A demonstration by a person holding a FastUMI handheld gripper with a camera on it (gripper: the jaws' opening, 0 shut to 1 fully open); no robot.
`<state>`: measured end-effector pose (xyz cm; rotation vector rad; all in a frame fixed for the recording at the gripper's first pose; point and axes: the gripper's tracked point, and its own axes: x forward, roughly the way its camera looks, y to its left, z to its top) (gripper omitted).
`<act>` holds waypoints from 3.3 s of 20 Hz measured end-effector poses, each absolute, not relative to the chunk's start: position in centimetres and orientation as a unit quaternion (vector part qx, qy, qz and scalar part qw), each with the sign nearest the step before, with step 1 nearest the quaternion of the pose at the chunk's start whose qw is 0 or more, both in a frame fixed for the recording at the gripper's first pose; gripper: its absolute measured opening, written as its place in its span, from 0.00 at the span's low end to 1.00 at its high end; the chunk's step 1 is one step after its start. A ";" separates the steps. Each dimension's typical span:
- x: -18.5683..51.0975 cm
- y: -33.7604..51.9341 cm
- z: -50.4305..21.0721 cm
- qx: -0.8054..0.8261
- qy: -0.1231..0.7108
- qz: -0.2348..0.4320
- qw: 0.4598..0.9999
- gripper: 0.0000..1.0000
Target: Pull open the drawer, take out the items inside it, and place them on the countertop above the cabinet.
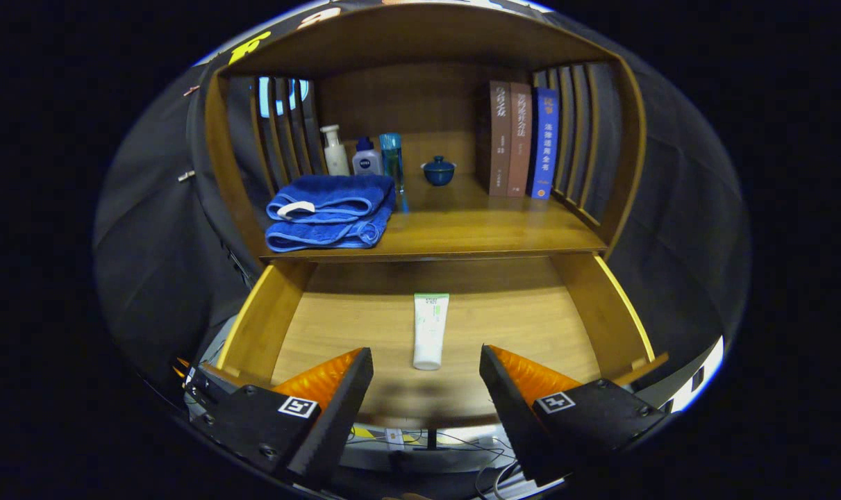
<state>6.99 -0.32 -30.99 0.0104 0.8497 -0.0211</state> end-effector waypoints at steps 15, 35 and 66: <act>10.3 -1.1 -44.1 -0.009 0.628 -0.037 0.777 0.83; 5.7 0.4 -38.8 0.012 0.608 0.005 0.793 0.36; 28.4 -1.7 -34.5 0.005 0.507 -0.033 0.861 0.46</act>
